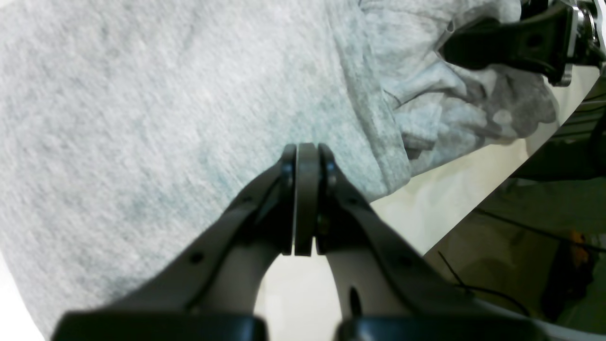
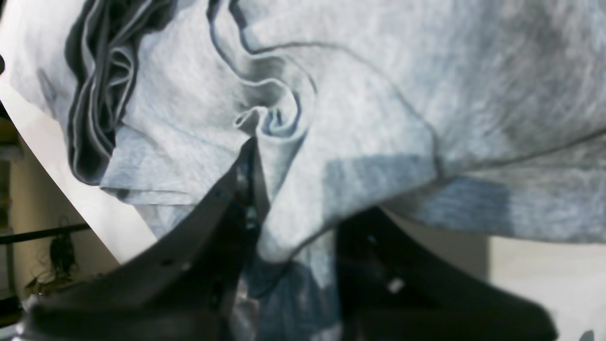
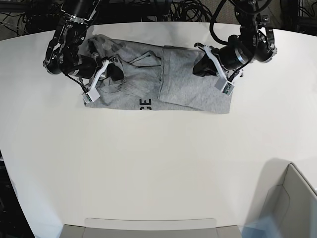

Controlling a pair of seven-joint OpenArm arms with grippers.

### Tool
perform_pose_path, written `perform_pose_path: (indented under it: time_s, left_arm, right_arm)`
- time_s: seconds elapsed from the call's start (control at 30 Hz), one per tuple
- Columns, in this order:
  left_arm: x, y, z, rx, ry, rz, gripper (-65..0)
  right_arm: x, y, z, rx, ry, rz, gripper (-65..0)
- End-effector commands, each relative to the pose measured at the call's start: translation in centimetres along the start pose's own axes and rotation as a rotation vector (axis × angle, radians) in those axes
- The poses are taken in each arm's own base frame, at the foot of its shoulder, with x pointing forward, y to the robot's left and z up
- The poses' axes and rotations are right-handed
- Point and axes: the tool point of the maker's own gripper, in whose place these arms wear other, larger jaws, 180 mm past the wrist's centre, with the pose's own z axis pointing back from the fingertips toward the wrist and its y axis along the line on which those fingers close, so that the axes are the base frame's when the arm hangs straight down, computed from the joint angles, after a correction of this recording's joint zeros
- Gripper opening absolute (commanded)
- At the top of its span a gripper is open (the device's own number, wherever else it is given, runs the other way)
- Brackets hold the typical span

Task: Fold the T-shirt properly
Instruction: 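Lay the folded end down and regrip the strip end with the right gripper, then lift the strip end with the right gripper and fold it toward the left gripper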

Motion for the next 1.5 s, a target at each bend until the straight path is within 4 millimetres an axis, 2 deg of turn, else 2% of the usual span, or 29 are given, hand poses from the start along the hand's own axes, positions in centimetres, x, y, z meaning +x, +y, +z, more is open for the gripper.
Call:
perform_pose_path:
  time_s: [0.0,0.1,0.3,0.4,0.5,0.57,0.63,0.67,0.8,0.93,1.1,1.27,1.37,1.47]
  left_arm:
    - [1.1,-0.2,0.4,-0.006,-0.039,-0.014,-65.0]
    - [1.1,-0.2,0.4,-0.006,-0.039,-0.014,-65.0]
    - [1.1,-0.2,0.4,-0.005,-0.042,-0.011,-65.0]
    - [1.1,-0.2,0.4,-0.004,-0.042,-0.01,-65.0]
    - [1.1,-0.2,0.4,-0.004,-0.042,-0.01,-65.0]
    - [1.2,-0.2,0.4,-0.004,-0.044,-0.011,-65.0]
    - [1.2,-0.1,0.5,-0.001,-0.042,-0.012,-65.0]
    - [1.1,0.0,0.5,-0.001,-0.041,-0.011,-65.0]
    - [1.0,0.4,0.7,0.009,-0.031,-0.023,-65.0]
    - [1.0,0.5,0.8,0.012,-0.028,-0.027,-65.0]
    - [0.9,0.7,0.9,0.016,-0.023,-0.031,-65.0]
    - [0.9,0.7,0.9,0.017,-0.023,-0.032,-65.0]
    - [0.9,0.7,0.9,0.017,-0.023,-0.032,-65.0]
    - [0.9,0.7,0.9,0.017,-0.023,-0.032,-65.0]
  right_arm:
    - [-2.2,-2.7,1.1,-0.107,0.132,0.027,-65.0]
    - [-0.1,-4.1,2.3,-0.145,0.093,0.042,-65.0]
    - [3.6,-9.5,7.8,-0.302,-0.009,0.025,-65.0]
    - [5.1,-11.2,10.1,-0.361,-0.023,0.056,-65.0]
    - [6.7,-11.7,12.1,-0.417,-0.042,0.11,-65.0]
    - [8.3,-10.8,13.1,-0.449,-0.07,0.176,-65.0]
    - [10.1,-8.9,13.6,-0.476,-0.104,0.22,-65.0]
    - [11.1,-7.6,13.5,-0.481,-0.121,0.249,-65.0]
    - [12.4,-2.2,11.9,-0.444,-0.147,0.321,-65.0]
    - [12.0,2.0,9.2,-0.362,-0.135,0.293,-65.0]
    - [10.7,5.9,5.8,-0.266,-0.069,0.268,-65.0]
    - [9.9,9.1,3.5,-0.201,-0.022,0.256,-65.0]
    - [8.3,10.8,1.8,-0.17,0.037,0.199,-65.0]
    - [7.0,11.5,0.0,-0.17,0.106,0.113,-65.0]
